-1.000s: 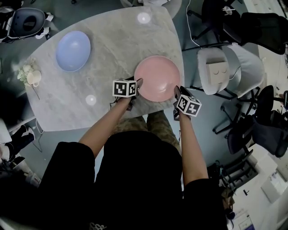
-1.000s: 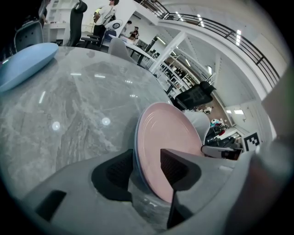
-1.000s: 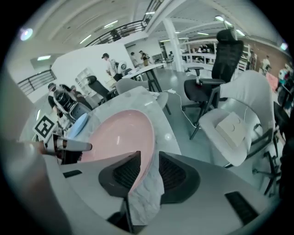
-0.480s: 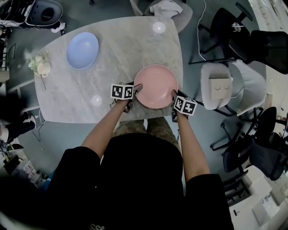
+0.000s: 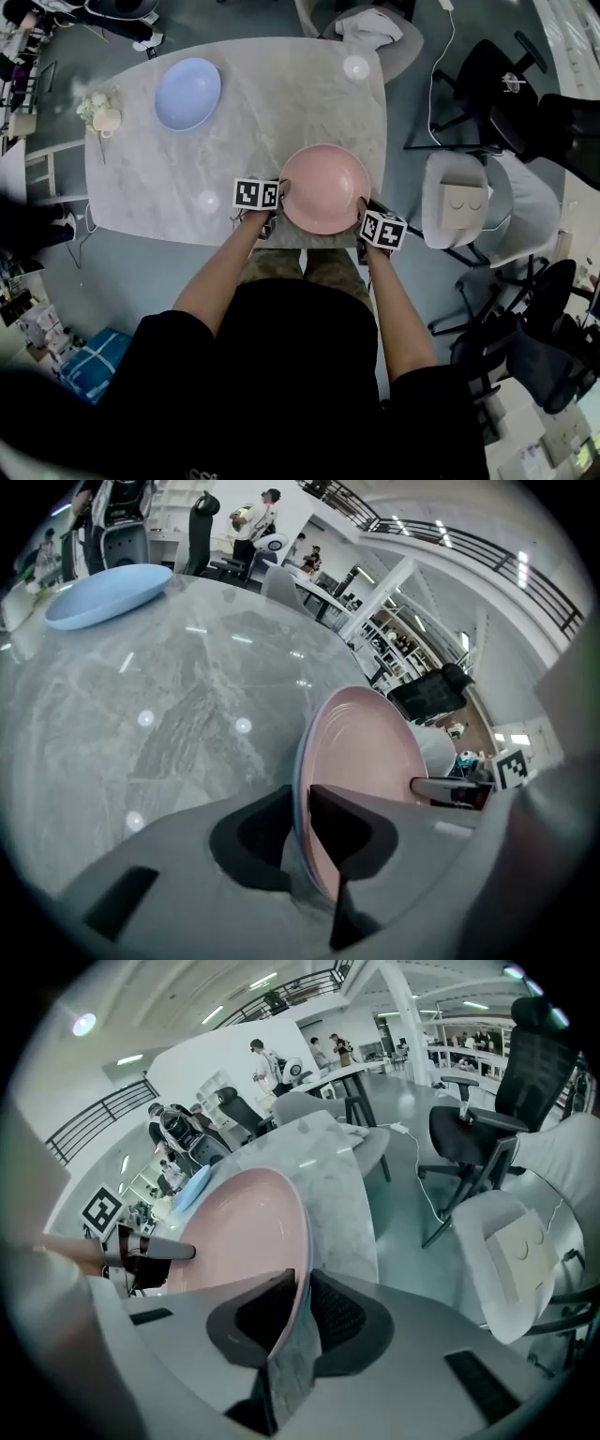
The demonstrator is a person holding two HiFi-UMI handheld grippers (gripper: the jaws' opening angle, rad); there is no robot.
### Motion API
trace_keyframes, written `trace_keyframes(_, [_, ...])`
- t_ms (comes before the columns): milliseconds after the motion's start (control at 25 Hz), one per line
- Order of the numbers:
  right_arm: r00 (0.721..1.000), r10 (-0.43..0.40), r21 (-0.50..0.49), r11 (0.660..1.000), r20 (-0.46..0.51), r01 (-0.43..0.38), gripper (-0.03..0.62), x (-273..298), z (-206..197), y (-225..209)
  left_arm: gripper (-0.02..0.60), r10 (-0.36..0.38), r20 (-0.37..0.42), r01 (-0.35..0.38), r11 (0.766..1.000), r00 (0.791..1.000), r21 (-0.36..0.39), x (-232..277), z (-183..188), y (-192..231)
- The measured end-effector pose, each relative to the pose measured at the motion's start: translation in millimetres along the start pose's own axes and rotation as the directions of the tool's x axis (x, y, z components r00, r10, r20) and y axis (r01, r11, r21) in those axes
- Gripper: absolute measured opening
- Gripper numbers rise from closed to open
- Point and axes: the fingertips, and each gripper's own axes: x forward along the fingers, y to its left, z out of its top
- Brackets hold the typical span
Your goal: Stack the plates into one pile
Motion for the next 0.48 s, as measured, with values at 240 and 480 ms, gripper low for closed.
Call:
trace_keyframes(240, [0.999, 0.035, -0.046, 0.998, -0.012, -0.035, 0.055, -10, -3, 28, 0.074, 0.023, 0.03, -0.021, 0.997, 0.999, -0.072, -32, -21, 11])
trace_keyframes(480, [0.996, 0.091, -0.097, 0.991, -0.02, -0.093, 0.051, -6, -8, 81, 0.072, 0.05, 0.1, -0.035, 0.988, 0.994, -0.148, -81, -43, 39])
